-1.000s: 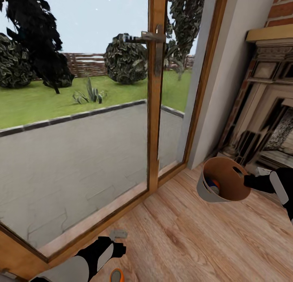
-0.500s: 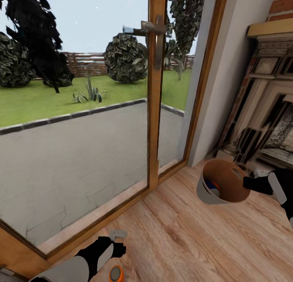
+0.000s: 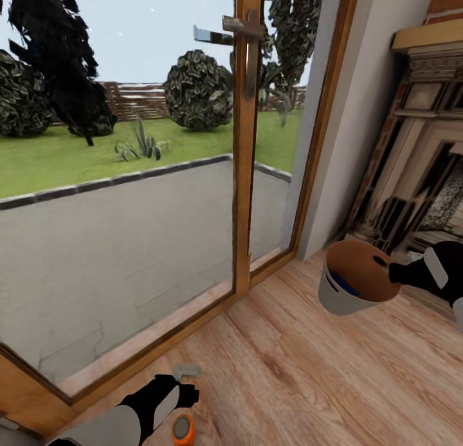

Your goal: Put the three can of soda from the living room inside the tash can in the kitchen.

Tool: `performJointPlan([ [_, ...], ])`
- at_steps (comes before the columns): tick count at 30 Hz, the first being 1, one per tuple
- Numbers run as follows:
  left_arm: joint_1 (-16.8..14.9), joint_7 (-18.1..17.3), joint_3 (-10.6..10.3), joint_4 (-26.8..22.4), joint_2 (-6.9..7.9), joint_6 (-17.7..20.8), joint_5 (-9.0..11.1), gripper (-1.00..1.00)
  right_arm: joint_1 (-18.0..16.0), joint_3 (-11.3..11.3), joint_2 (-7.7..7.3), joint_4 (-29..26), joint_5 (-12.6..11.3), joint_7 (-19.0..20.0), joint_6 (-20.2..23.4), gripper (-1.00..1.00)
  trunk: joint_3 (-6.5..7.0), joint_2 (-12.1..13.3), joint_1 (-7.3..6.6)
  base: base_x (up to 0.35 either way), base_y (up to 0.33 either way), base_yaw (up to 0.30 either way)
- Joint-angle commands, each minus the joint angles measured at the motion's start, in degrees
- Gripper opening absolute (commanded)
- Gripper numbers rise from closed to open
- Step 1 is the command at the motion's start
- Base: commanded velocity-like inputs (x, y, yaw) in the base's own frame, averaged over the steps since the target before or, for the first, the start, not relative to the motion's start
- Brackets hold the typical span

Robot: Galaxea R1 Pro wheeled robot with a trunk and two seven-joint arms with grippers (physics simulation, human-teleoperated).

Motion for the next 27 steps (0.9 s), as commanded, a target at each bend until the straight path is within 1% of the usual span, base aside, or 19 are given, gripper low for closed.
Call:
performJointPlan([
  [1,0.0,0.0,0.0,0.0,0.00,0.0,0.0,1.00,-0.6,-0.1,0.01,0.7,-1.1,0.3,0.0,-1.00,-0.18,-0.4,0.22,0.000,0.000,0.000],
  [2,0.0,0.0,0.0,0.0,0.00,0.0,0.0,1.00,-1.0,-0.1,0.04,1.3,-0.4,0.3,0.0,-1.00,-0.36,-0.8,0.44,0.000,0.000,0.000],
  [3,0.0,0.0,0.0,0.0,-0.03,0.0,0.0,1.00,-1.7,-0.1,0.07,2.3,0.8,0.3,0.0,-1.00,-0.53,-1.2,0.66,0.000,0.000,0.000],
  [7,0.0,0.0,0.0,0.0,-0.06,0.0,0.0,1.00,-3.8,0.0,0.28,5.7,2.4,0.3,0.0,-1.00,-1.25,-2.8,1.54,0.000,0.000,0.000],
  [10,0.0,0.0,-0.1,0.0,-0.07,0.0,0.0,1.00,-4.8,0.1,0.50,7.4,2.9,0.3,0.0,-1.00,-1.79,-4.0,2.19,0.000,0.000,0.000],
  [17,0.0,0.0,-0.1,0.0,-0.09,-0.1,-0.1,1.00,-5.3,0.2,0.64,8.5,3.2,0.3,0.0,-1.00,-3.05,-6.8,3.73,0.000,0.000,0.000],
  [20,0.0,0.0,-0.1,0.0,-0.09,-0.1,-0.1,1.00,-5.6,0.7,0.58,9.1,3.2,0.3,0.0,-1.00,-3.59,-8.0,4.39,0.000,0.000,0.000],
  [24,0.0,0.0,-0.1,0.0,-0.09,-0.1,-0.1,1.00,-7.5,0.9,0.51,11.4,3.2,0.3,0.0,-1.00,-4.30,-9.6,5.27,0.000,0.000,0.000],
  [26,0.0,0.0,-0.1,0.0,-0.09,-0.1,-0.1,1.00,-9.1,1.2,0.48,13.4,3.3,0.3,0.0,-1.00,-4.66,-10.4,5.71,0.000,0.000,0.000],
  [27,0.0,0.0,-0.1,0.0,-0.09,-0.1,-0.1,1.00,-10.3,1.8,0.49,15.0,3.3,0.3,0.0,-1.00,-4.84,-10.8,5.92,0.000,0.000,0.000],
])
